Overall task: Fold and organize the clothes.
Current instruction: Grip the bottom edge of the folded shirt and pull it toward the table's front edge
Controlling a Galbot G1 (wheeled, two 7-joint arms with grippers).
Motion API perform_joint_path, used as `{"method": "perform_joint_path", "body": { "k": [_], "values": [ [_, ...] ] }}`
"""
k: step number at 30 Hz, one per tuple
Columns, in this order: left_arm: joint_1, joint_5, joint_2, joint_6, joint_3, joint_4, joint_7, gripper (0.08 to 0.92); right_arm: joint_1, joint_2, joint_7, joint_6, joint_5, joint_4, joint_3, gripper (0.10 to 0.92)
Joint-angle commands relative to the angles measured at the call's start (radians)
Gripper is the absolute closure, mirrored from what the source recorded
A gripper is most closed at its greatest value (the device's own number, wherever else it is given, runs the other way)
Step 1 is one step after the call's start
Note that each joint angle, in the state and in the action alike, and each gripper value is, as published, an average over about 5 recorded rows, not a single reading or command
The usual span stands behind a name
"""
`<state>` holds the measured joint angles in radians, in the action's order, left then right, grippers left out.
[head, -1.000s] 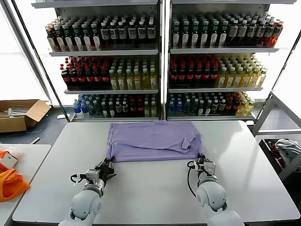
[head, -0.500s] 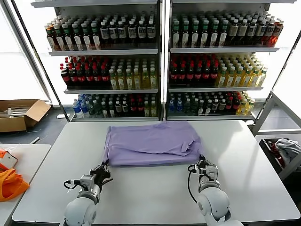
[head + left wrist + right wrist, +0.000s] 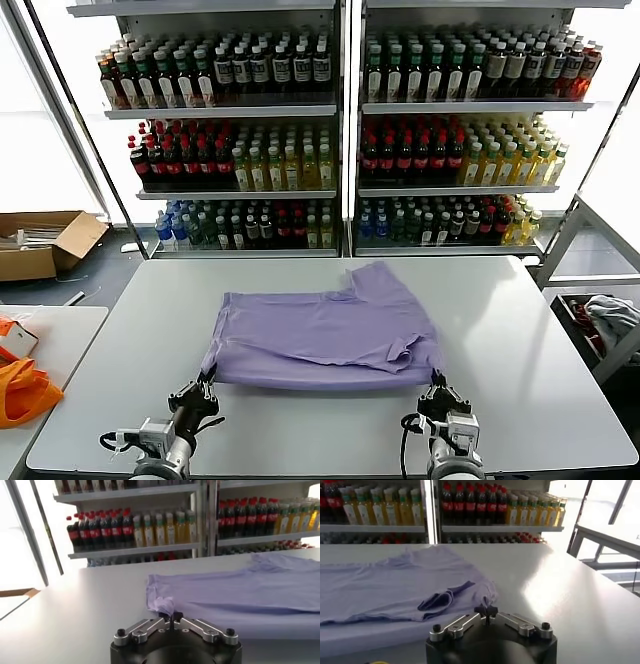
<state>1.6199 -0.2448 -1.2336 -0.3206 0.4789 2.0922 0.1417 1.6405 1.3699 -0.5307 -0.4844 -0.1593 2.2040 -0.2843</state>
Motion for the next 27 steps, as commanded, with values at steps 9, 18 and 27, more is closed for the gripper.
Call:
{"method": "perform_joint_path", "body": {
  "k": [9,18,27],
  "values": [
    [0.176,0.064,-0.018,0.046,0.001,0.041,-0.002,0.907,0.191,-0.004,-0.026,0.051,0.085,0.044,0.034,0.881],
    [0.212,0.070,-0.046,0.062,0.012,0.156,-0.005,0.856,0.204,-0.026,0.012,0.070,0.120,0.111,-0.005,0.633],
    [0.082,0.059,-0.070,0.004,0.028,0.155,-0.028,0.601,-0.003,-0.033,0.092,0.045,0.148,0.006,-0.045,0.373]
  ]
}}
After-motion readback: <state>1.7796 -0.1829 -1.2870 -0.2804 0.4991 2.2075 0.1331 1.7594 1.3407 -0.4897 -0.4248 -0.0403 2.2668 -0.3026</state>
